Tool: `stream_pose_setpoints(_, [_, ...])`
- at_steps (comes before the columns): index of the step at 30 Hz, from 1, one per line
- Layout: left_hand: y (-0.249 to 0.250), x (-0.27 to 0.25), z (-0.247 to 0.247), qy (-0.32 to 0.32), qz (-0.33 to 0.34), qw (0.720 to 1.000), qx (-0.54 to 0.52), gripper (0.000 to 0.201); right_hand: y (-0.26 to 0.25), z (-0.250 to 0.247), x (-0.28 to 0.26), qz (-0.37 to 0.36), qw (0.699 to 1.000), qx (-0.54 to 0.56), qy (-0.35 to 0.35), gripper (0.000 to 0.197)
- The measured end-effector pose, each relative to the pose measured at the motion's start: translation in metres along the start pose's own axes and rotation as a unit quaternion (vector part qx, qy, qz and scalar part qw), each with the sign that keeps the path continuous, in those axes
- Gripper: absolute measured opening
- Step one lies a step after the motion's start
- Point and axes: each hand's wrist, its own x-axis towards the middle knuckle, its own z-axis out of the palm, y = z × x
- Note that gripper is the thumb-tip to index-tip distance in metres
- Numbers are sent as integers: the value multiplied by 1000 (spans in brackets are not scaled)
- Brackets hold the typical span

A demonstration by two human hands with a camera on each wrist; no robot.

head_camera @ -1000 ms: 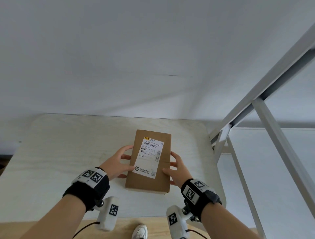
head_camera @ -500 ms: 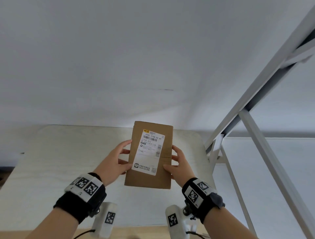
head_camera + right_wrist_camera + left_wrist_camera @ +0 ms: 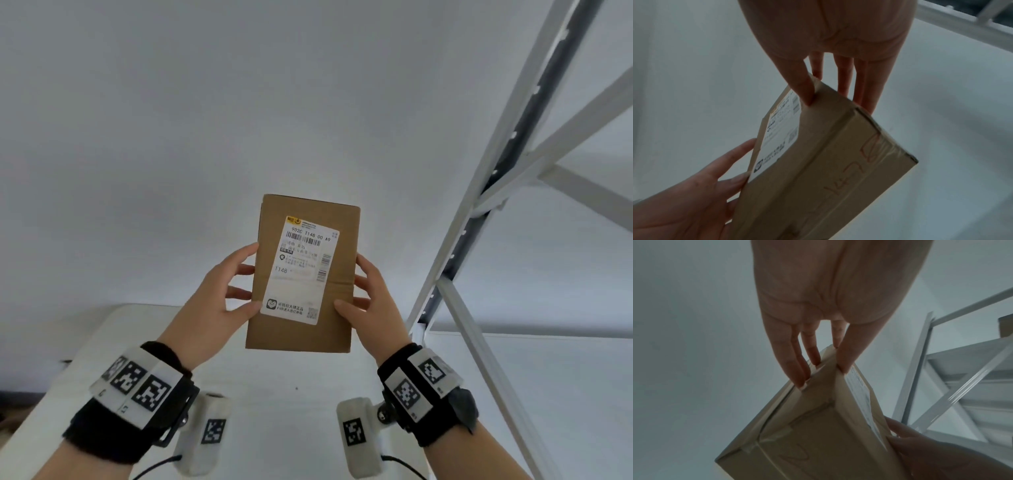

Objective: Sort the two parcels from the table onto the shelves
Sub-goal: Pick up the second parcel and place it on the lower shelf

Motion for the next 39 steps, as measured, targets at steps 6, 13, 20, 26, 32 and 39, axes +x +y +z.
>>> stream_pose_setpoints(6, [53,-31,-20,50,58,997,4,69,-50,-18,-23,-82,997,-2,-2,68])
stream_pose_setpoints(13, [90,-70,-38,91,83,992,10,69,-92,-25,-56,-140,990,-5,-9,67])
stream_pose_setpoints(20, [116,-98,-59,112,109,987,23,70,-127,-23,-85,-175,985,-5,-4,67])
stream_pose_setpoints(26, [126,-135,-77,111,127,985,23,71,-144,-8,-123,-185,983,-15,14,68])
stream_pose_setpoints(32, [127,-186,-94,96,129,987,29,70,-152,13,-175,-178,984,-14,19,68])
stream_pose_setpoints(39, [130,-236,-92,61,133,989,28,70,-151,17,-245,-162,985,-16,51,69])
